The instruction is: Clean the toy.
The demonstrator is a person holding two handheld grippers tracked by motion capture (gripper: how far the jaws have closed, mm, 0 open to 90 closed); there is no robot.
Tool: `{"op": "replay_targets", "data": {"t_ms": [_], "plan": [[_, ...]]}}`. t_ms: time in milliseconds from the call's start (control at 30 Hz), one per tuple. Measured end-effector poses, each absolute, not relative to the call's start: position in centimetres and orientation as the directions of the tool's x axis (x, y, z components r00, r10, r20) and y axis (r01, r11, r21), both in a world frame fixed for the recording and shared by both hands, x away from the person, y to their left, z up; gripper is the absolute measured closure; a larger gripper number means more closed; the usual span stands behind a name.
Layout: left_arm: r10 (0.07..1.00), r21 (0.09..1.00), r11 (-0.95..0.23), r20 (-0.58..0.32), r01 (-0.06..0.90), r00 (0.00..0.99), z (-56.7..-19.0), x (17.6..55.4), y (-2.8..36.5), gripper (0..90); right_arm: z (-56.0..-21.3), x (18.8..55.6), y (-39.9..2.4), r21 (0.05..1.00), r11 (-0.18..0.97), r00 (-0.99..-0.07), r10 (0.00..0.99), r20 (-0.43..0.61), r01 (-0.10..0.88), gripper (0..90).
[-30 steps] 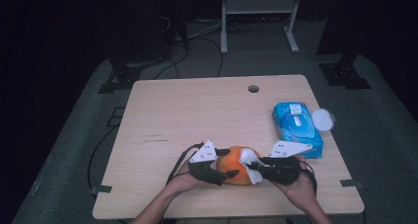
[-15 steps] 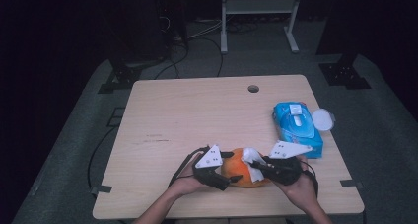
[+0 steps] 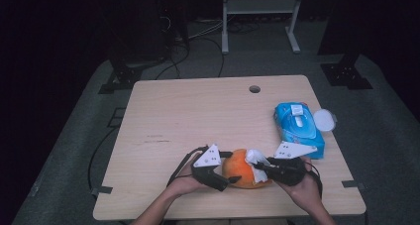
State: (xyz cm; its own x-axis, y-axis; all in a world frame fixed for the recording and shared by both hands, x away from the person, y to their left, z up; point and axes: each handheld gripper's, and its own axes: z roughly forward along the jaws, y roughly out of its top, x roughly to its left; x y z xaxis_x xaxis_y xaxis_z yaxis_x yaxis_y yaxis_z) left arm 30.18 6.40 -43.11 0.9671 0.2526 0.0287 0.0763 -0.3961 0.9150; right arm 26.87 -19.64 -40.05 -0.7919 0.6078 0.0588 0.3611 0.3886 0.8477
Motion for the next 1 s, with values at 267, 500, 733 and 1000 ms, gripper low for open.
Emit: {"op": "replay_targets", "data": {"t_ms": [267, 500, 733, 1000], "plan": [[0.271, 0.902, -0.418, 0.008, 0.11, 0.962, -44.0, 30.6, 6.7, 25.7, -39.9, 27.0, -18.6, 0.846, 0.414, -0.817, 0.575, 0.042, 0.335, 78.9], [0.262, 0.901, -0.416, -0.012, 0.124, 0.965, -44.1, 30.8, 7.2, 19.3, -40.3, 27.1, -20.3, 0.842, 0.39, -0.791, 0.608, 0.068, 0.372, 78.8], [0.264, 0.913, -0.361, -0.092, 0.187, 0.96, -44.5, 31.4, 6.2, 4.9, -40.3, 27.1, -18.8, 0.838, 0.426, -0.828, 0.558, 0.053, 0.341, 78.6], [0.293, 0.915, -0.385, -0.004, 0.122, 0.956, -43.8, 30.4, 5.9, 39.4, -39.9, 27.3, -18.8, 0.851, 0.411, -0.82, 0.572, 0.039, 0.327, 78.8]]}}
